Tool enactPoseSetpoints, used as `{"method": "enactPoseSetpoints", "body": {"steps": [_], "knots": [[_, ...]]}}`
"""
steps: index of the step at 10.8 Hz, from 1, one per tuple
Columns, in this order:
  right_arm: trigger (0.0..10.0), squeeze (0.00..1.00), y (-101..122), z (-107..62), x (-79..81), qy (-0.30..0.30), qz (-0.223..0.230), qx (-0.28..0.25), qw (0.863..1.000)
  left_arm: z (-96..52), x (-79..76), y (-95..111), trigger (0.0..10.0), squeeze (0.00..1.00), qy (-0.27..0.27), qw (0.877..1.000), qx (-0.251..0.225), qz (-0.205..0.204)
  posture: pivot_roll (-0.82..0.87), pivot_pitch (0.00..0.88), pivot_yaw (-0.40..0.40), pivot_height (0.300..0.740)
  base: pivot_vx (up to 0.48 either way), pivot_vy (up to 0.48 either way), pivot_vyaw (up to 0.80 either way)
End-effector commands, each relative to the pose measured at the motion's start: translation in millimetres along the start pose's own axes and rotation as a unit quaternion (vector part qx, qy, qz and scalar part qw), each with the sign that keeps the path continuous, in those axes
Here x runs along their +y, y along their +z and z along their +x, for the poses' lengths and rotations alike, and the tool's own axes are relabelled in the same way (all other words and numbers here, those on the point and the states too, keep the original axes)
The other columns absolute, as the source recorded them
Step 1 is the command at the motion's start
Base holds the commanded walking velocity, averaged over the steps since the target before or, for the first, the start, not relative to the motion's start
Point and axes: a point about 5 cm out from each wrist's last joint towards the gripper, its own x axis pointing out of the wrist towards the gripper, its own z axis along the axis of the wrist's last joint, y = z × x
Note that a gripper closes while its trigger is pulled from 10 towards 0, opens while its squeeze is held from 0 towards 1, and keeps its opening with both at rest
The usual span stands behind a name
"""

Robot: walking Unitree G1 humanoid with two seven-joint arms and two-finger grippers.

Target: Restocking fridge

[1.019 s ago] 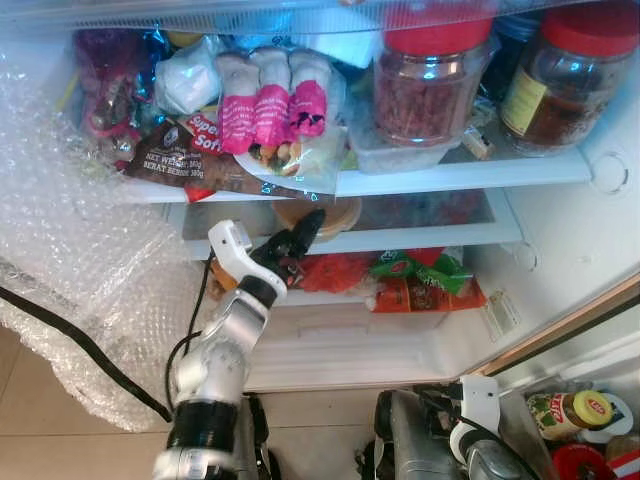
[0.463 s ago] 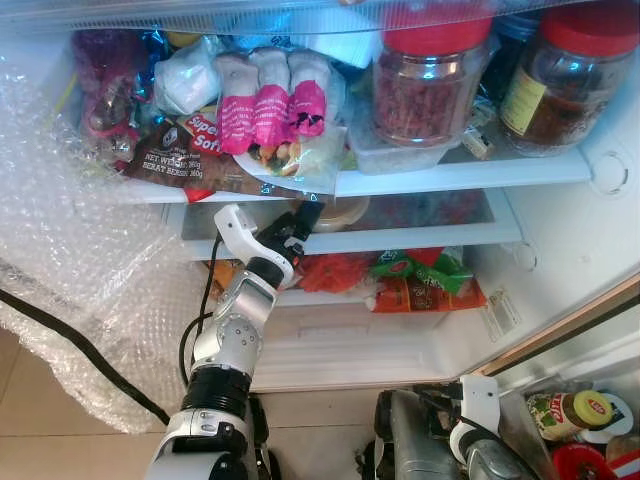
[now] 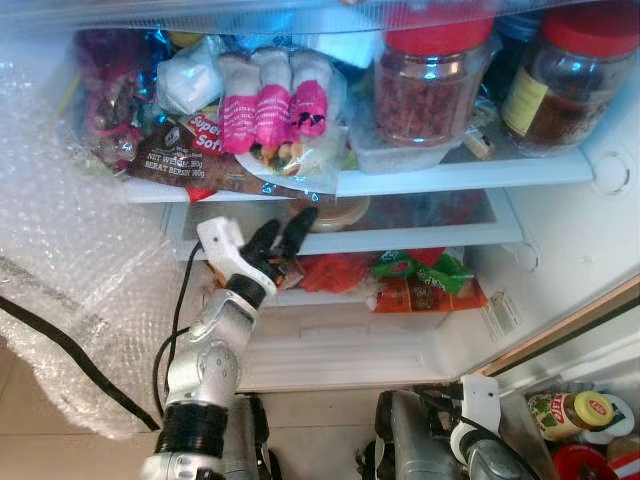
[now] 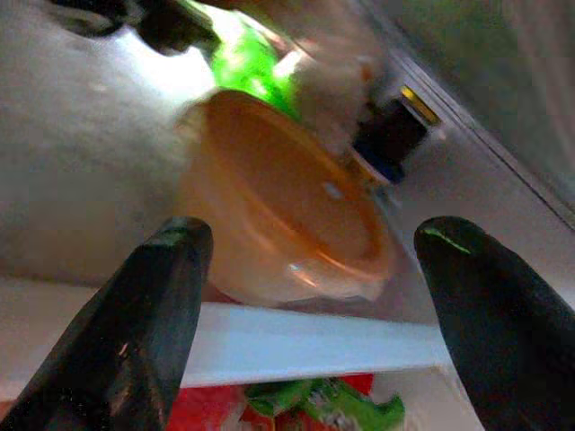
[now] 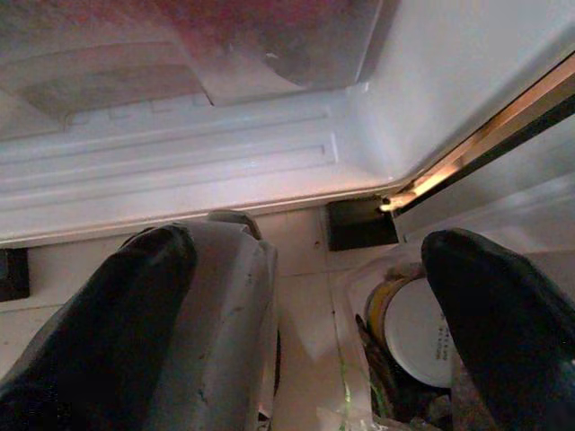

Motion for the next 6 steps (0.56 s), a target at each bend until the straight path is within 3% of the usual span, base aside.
{"method": "enactPoseSetpoints", "body": {"steps": [1,3,4,5,6], "knots": [[10.0,0.00,-51.2,-15.9,6.1,0.011,-0.005,0.107,0.994,-4.4,-5.2,-7.6,10.0,0.00,-0.016,0.999,0.025,0.018,-0.07,0.228,0.067,0.606,0.000,0.000,0.00],[10.0,0.00,-51.5,-16.0,5.8,0.012,-0.006,0.108,0.994,-13.1,-26.4,-15.1,10.0,0.00,-0.078,0.990,0.066,0.097,-0.07,0.220,0.066,0.606,0.000,0.000,0.00],[10.0,0.00,-52.0,-16.2,5.8,0.012,-0.007,0.109,0.994,-15.5,-25.6,-14.3,10.0,0.00,-0.071,0.986,0.070,0.131,-0.07,0.217,0.066,0.606,0.000,0.000,0.00],[10.0,0.00,-52.7,-16.5,5.8,0.011,-0.007,0.111,0.994,-23.1,-22.2,-16.3,10.0,0.00,-0.062,0.970,0.081,0.221,-0.07,0.212,0.068,0.606,0.000,0.000,0.00],[10.0,0.00,-52.9,-16.6,5.8,0.011,-0.007,0.112,0.994,-28.3,-18.3,-16.7,10.0,0.00,-0.041,0.962,0.078,0.258,-0.07,0.212,0.069,0.606,0.000,0.000,0.00]]}}
